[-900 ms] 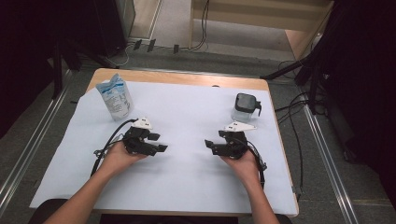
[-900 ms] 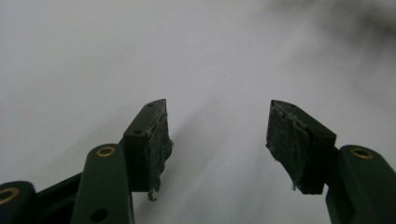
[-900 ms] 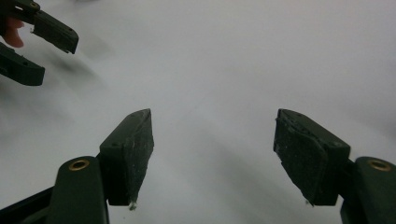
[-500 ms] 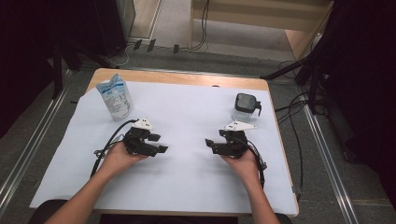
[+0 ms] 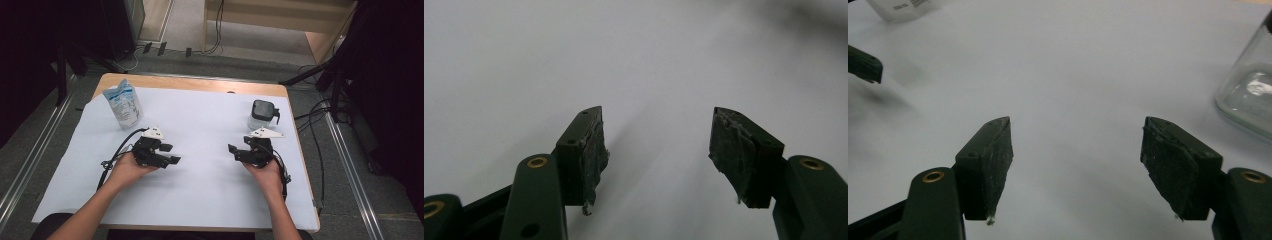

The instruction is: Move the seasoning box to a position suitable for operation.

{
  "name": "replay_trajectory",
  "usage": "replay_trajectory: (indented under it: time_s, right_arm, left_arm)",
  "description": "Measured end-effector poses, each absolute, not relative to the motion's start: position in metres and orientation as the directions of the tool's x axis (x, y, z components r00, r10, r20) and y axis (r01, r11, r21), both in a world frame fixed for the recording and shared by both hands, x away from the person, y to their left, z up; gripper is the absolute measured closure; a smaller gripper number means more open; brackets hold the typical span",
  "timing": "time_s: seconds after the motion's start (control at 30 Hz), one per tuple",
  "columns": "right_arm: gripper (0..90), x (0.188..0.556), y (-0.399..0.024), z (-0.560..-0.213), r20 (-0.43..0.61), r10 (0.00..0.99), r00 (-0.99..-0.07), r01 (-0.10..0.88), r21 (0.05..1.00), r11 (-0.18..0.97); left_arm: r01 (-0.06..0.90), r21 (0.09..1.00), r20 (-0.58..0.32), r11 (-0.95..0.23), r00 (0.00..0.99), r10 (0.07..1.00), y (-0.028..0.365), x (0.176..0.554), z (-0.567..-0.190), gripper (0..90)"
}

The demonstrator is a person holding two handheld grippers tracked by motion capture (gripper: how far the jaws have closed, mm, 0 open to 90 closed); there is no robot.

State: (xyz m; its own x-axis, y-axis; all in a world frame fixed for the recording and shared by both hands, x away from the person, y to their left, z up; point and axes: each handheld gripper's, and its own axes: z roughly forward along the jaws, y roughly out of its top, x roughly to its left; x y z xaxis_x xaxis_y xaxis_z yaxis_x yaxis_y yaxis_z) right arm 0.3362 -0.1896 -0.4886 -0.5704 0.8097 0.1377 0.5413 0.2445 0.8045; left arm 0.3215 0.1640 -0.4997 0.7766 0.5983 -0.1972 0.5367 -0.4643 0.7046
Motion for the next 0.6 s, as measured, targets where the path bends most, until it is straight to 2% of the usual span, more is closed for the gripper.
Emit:
replay_trajectory:
  time_s: [0.3,0.6]
  right_arm:
    - [28.4,0.345,-0.206,-0.49,0.14,0.865,-0.482,0.559,0.81,0.181]
    - [15.9,0.361,-0.219,-0.491,0.135,0.925,-0.355,0.571,0.815,0.1]
  left_arm:
    - [0.54,0.702,-0.206,-0.465,0.778,0.594,0.163,0.32,-0.5,39.0]
    - [0.546,0.69,-0.205,-0.476,0.777,0.595,0.162,0.317,-0.5,38.2]
